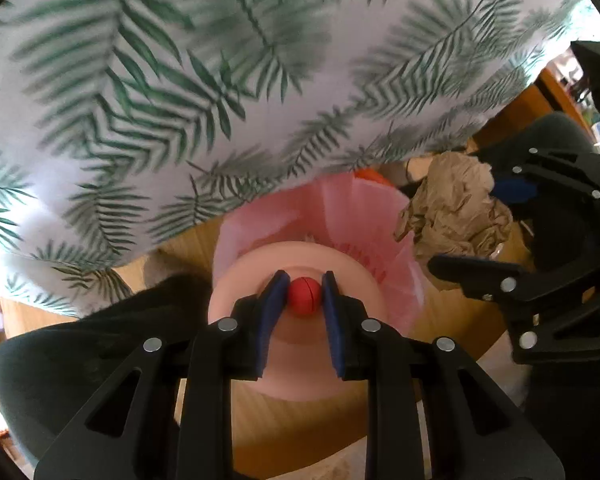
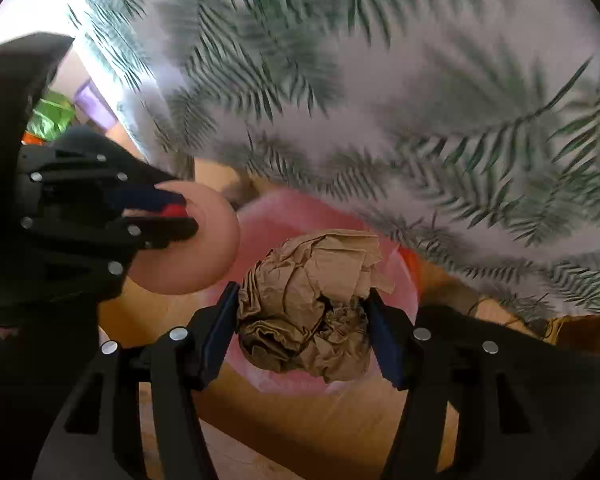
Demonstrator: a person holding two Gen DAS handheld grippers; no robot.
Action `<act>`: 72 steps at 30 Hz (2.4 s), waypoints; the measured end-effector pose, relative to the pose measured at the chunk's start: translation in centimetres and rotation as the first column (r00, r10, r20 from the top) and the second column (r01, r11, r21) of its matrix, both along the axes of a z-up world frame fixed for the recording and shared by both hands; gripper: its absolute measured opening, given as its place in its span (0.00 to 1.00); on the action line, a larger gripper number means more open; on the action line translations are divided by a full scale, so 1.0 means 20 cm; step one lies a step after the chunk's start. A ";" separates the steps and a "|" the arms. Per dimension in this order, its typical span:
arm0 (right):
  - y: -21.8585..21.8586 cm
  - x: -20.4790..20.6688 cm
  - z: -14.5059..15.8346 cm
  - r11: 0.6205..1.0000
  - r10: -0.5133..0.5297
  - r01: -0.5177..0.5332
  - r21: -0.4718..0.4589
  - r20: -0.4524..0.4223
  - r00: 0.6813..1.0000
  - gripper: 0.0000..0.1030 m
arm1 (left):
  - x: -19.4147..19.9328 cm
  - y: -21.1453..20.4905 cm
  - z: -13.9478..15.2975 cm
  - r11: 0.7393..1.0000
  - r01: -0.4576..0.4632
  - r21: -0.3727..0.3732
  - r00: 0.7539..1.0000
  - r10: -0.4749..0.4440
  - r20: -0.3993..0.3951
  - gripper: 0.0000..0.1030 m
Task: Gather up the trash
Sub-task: 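Lower the peach lid and brown paper into the pink bin and open both grippers, then raise both tools back up over the table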
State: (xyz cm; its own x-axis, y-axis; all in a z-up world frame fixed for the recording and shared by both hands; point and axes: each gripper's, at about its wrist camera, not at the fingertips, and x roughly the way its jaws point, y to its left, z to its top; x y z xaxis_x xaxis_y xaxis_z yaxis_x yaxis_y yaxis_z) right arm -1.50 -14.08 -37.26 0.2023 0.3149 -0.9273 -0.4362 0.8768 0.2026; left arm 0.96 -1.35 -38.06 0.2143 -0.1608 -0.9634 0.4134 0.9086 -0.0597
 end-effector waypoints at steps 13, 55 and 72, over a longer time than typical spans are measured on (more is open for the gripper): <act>0.03 0.12 -0.31 0.998 0.017 -0.023 -0.050 -0.135 0.991 0.59 | 0.12 -0.03 -0.27 0.999 -0.009 0.045 0.994 0.014 -0.112 0.23; -0.06 -0.08 0.30 0.984 0.078 -0.026 -0.178 0.295 0.952 0.95 | -0.03 0.00 0.49 0.996 -0.053 0.072 0.945 0.027 0.326 0.65; -0.31 0.15 1.42 0.989 -0.117 0.150 0.008 0.670 0.733 0.95 | 0.42 0.02 1.51 0.998 -0.048 -0.039 0.759 0.062 0.648 0.77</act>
